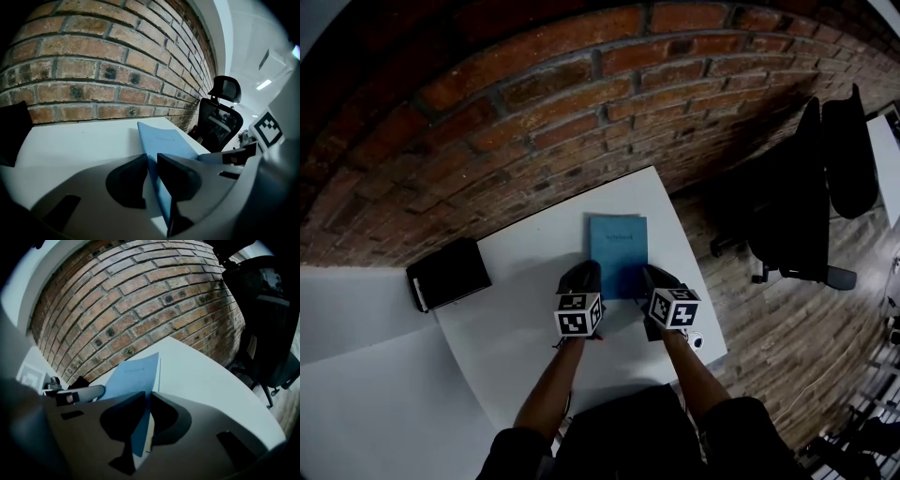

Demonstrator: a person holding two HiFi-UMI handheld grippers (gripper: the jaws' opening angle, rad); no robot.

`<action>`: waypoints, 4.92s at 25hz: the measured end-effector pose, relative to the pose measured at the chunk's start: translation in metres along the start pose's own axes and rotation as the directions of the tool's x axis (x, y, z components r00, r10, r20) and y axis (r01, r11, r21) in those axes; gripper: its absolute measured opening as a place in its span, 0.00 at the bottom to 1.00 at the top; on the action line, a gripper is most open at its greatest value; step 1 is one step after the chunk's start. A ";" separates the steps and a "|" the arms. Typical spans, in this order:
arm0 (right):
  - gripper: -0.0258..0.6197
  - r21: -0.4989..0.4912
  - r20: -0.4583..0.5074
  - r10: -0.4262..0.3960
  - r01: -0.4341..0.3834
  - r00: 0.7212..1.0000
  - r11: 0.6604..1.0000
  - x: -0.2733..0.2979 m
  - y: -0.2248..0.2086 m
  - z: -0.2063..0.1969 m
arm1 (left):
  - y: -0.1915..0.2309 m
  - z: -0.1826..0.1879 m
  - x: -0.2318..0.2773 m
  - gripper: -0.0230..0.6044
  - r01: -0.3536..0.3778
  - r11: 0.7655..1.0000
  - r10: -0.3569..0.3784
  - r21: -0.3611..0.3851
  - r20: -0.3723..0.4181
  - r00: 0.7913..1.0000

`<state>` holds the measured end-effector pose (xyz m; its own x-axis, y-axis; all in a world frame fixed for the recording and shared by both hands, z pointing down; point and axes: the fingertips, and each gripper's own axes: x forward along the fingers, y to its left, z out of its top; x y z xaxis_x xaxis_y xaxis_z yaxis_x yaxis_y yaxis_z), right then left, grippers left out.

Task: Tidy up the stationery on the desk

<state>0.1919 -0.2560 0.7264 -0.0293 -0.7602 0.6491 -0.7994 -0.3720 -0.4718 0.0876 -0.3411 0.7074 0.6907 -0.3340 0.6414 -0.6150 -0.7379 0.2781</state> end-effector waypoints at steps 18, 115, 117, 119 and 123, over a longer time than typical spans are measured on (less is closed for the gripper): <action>0.12 -0.044 0.021 0.059 -0.058 0.998 0.997 -0.013 0.031 -0.001 | 0.009 0.005 -0.034 0.15 -0.036 0.999 0.036 -0.015 0.053 0.998; 0.11 -0.226 -0.468 0.292 -0.432 0.834 0.873 -0.037 0.283 -0.268 | 0.177 -0.238 -0.308 0.15 -0.425 0.848 0.438 -0.318 -0.033 0.898; 0.11 -0.231 -0.472 0.279 -0.422 0.836 0.877 -0.035 0.282 -0.270 | 0.178 -0.240 -0.308 0.15 -0.426 0.848 0.436 -0.315 -0.040 0.899; 0.11 -0.237 -0.479 0.259 -0.408 0.839 0.882 -0.034 0.280 -0.272 | 0.179 -0.241 -0.307 0.15 -0.427 0.848 0.437 -0.314 -0.042 0.898; 0.11 -0.249 -0.492 0.227 -0.386 0.840 0.888 -0.032 0.277 -0.277 | 0.180 -0.241 -0.305 0.15 -0.428 0.849 0.437 -0.308 -0.044 0.898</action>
<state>-0.1947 -0.1874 0.7402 -0.5017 -0.4611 0.7319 -0.8481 0.0957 -0.5211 -0.3259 -0.2305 0.7343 0.3350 -0.5967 0.7292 -0.9355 -0.3028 0.1821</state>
